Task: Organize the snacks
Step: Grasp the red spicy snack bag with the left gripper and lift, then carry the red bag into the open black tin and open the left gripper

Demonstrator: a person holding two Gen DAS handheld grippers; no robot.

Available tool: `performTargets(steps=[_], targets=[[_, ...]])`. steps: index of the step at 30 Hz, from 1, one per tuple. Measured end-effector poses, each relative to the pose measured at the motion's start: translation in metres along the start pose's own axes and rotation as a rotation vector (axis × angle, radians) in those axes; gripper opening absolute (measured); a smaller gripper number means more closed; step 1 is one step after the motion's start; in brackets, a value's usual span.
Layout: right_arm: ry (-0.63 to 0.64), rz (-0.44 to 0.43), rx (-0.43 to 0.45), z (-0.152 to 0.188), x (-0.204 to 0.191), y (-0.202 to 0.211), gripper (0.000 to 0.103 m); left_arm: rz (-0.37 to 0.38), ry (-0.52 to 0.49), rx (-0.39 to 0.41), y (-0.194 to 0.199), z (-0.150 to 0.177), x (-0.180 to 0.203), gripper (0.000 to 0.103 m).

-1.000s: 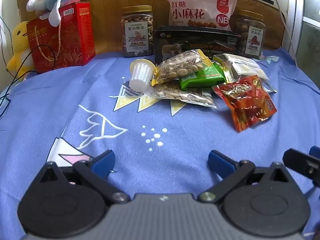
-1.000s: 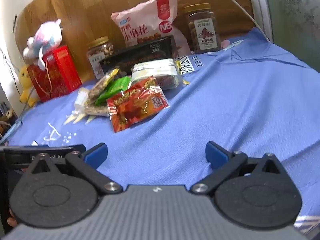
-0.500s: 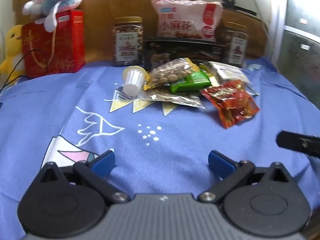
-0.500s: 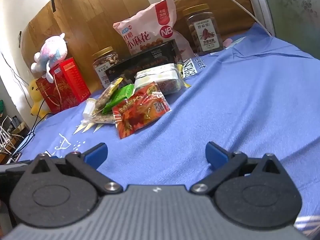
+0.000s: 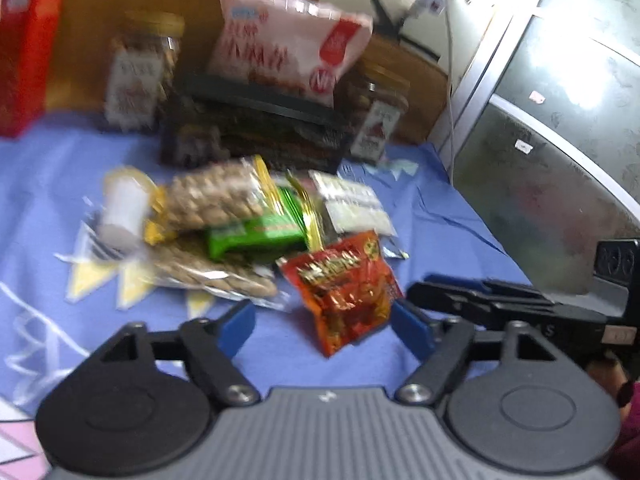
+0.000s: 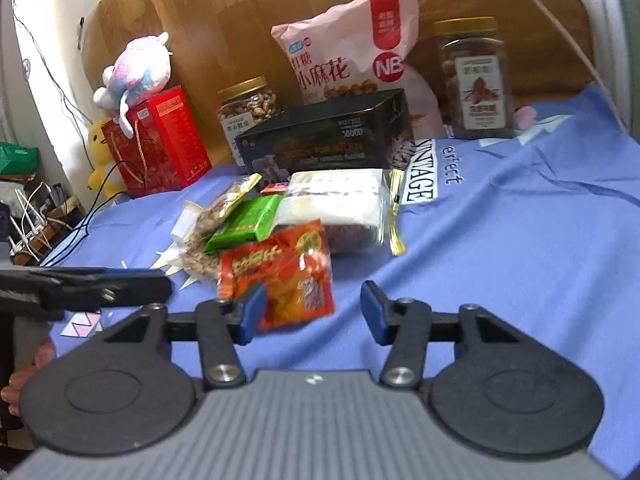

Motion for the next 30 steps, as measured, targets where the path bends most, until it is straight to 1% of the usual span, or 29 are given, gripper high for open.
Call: performTargets(steps=[2,3,4,5,6,7,8,9,12,15,18,21,22,24,26,27,30], targets=[[0.0,-0.019,-0.009,-0.001,0.003,-0.007,0.049,0.045,0.053,-0.053,-0.014,0.002,0.0,0.059],[-0.005,-0.03,-0.017,-0.001,0.005,-0.011,0.048,0.073,0.047,-0.057,-0.019,0.003,0.001,0.056],[-0.012,-0.044,-0.03,-0.001,0.008,-0.015,0.043,0.08,0.057,-0.073,-0.024,0.006,0.0,0.049],[-0.025,-0.068,-0.049,0.0,0.009,-0.019,0.033,0.084,0.061,-0.085,-0.028,0.008,0.0,0.038],[-0.043,-0.1,-0.067,0.004,0.007,-0.022,0.029,0.088,0.066,-0.089,-0.03,0.01,-0.001,0.035],[-0.056,-0.127,-0.085,0.006,0.006,-0.025,0.029,0.085,0.066,-0.084,-0.029,0.01,-0.003,0.03],[-0.061,-0.137,-0.088,0.01,0.003,-0.024,0.029,0.084,0.067,-0.085,-0.024,0.012,-0.005,0.022],[-0.053,-0.136,-0.085,0.011,0.001,-0.021,0.029,0.09,0.072,-0.082,-0.02,0.013,-0.008,0.02],[-0.068,-0.167,-0.08,0.012,-0.009,-0.008,0.028,0.122,0.083,-0.065,0.0,0.011,-0.01,0.019],[-0.043,-0.187,-0.058,0.0,-0.023,0.001,0.027,0.128,0.044,-0.011,0.017,-0.006,-0.002,0.019],[-0.025,-0.192,-0.017,-0.03,-0.029,0.001,0.027,0.128,-0.02,0.066,0.033,-0.041,0.009,0.019],[-0.008,-0.187,0.042,-0.071,-0.027,-0.007,0.027,0.112,-0.079,0.125,0.034,-0.088,0.02,0.019],[-0.003,-0.183,0.059,-0.086,-0.023,-0.013,0.027,0.103,-0.105,0.148,0.03,-0.108,0.023,0.019],[0.031,-0.152,0.088,-0.116,-0.013,-0.03,0.027,0.081,-0.12,0.167,0.015,-0.139,0.024,0.019],[0.047,-0.121,0.091,-0.133,0.001,-0.051,0.027,0.063,-0.114,0.146,-0.012,-0.166,0.02,0.019],[0.045,-0.106,0.079,-0.139,0.01,-0.064,0.027,0.053,-0.114,0.135,-0.025,-0.175,0.017,0.019],[0.019,-0.082,0.035,-0.145,0.035,-0.1,0.027,0.028,-0.101,0.082,-0.066,-0.188,0.008,0.019]])
Point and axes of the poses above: each gripper's, at about its wrist camera, not at the fingertips, and y roughly against the way its jaws point, x to its right, z to its underside, the point moved 9 cm from there along -y, roughly the way its jaws point, and after that the axes turned 10 degrees about y, right-handed, at the moved point
